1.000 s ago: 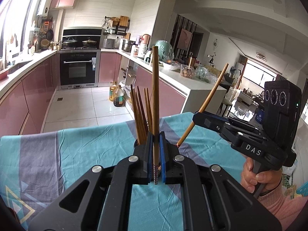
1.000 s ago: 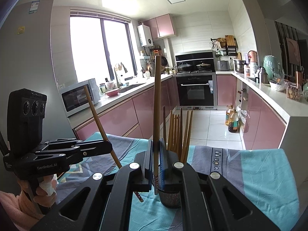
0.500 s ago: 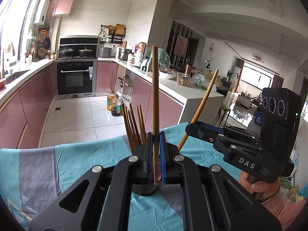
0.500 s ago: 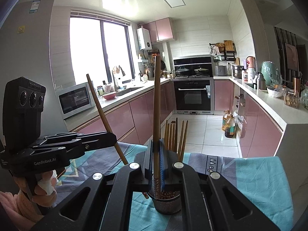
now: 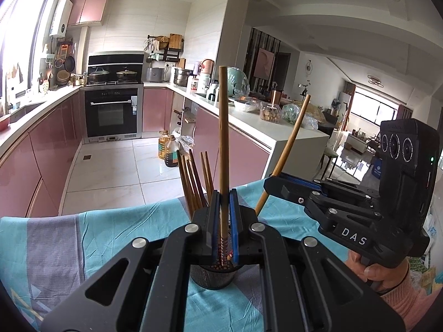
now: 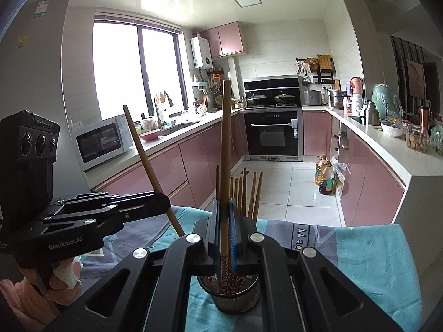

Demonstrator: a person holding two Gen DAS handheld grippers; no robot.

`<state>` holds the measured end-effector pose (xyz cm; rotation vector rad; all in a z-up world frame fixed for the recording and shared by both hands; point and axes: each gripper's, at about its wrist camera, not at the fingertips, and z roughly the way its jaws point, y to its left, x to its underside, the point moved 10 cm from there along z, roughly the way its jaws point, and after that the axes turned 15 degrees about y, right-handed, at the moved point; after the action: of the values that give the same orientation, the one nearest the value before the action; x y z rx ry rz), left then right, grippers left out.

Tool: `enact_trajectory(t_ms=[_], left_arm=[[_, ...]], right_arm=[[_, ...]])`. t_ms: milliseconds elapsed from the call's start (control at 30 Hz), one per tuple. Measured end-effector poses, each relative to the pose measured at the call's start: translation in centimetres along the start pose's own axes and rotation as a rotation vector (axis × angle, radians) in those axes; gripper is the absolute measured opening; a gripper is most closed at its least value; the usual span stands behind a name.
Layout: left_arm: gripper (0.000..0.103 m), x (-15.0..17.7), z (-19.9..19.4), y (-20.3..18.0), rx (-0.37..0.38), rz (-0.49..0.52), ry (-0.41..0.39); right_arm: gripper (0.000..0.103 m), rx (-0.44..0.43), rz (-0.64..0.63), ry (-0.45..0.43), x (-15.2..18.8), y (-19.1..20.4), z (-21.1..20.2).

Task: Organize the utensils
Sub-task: 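Lower the right tool's chopstick into the mesh cup while the left tool inserts its own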

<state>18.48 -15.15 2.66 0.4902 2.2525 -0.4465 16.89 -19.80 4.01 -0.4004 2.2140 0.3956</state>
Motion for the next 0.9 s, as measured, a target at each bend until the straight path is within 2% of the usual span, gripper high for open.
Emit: enact_trajectory(t_ms=[900], left_arm=[[0.007, 0.2, 2.4, -0.3, -0.009, -0.004, 0.076]], right_arm=[[0.005, 0.01, 0.018, 0.077, 1.6, -1.1, 2.8]])
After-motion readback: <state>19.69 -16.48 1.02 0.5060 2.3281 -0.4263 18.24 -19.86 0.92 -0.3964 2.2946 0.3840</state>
